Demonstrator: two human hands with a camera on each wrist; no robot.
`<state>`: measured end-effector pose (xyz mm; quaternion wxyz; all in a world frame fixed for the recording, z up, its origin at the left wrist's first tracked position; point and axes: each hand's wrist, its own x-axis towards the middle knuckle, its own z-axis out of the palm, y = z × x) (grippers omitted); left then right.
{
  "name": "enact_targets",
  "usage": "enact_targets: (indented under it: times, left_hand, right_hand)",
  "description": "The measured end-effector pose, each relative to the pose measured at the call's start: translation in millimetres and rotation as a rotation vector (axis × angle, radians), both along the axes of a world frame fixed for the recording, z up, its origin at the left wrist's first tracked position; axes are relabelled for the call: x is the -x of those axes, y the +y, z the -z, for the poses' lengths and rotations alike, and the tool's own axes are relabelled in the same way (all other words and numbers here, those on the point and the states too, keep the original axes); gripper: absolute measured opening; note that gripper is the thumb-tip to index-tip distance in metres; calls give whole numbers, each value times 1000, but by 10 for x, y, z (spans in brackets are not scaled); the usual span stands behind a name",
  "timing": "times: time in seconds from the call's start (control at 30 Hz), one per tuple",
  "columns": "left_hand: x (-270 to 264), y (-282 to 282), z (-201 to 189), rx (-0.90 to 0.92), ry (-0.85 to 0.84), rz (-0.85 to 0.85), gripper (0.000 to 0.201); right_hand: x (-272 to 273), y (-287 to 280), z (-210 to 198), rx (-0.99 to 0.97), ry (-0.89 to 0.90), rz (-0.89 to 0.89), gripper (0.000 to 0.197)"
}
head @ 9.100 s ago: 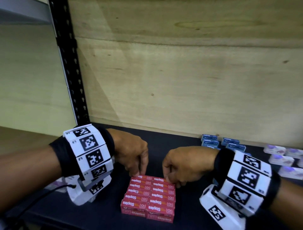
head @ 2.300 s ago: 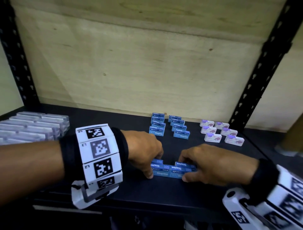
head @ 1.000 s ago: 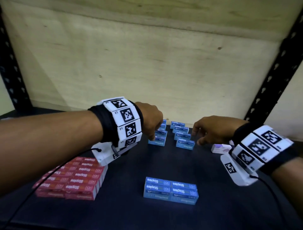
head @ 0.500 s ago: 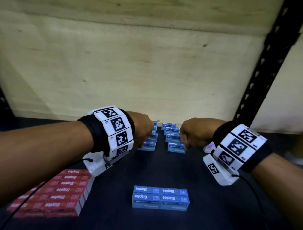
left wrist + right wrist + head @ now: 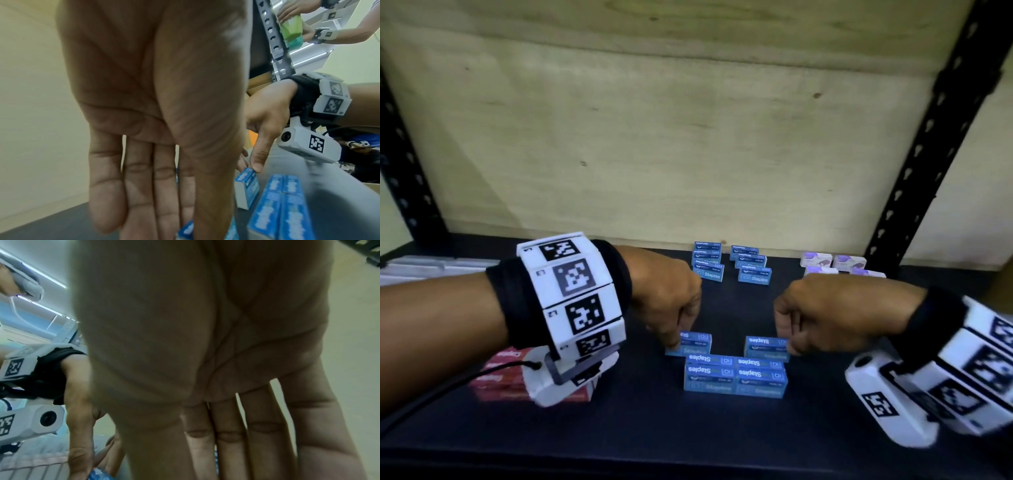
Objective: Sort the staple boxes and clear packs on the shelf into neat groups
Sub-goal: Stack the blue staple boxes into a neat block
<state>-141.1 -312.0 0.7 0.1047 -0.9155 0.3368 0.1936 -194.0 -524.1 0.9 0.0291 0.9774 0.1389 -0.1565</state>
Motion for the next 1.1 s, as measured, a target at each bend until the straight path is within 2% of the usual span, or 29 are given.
enact_targets:
  times: [0.43,0.57,0.73,1.1]
  left_hand:
    - [185,124,-48,61,118,-41,24]
    - [182,134,-40,139,199,-87,26]
    - [163,123,-3,188,213,-55,24]
    - [118,-20,41,245,235,-6,20]
  right_hand:
    - [146,-67,14,-111,105,44,5]
    - [153,-52,-12,-122,52,37,11]
    - [112,11,63,-189,56,-8,6]
    - [32,130,92,-180,68,-80,5]
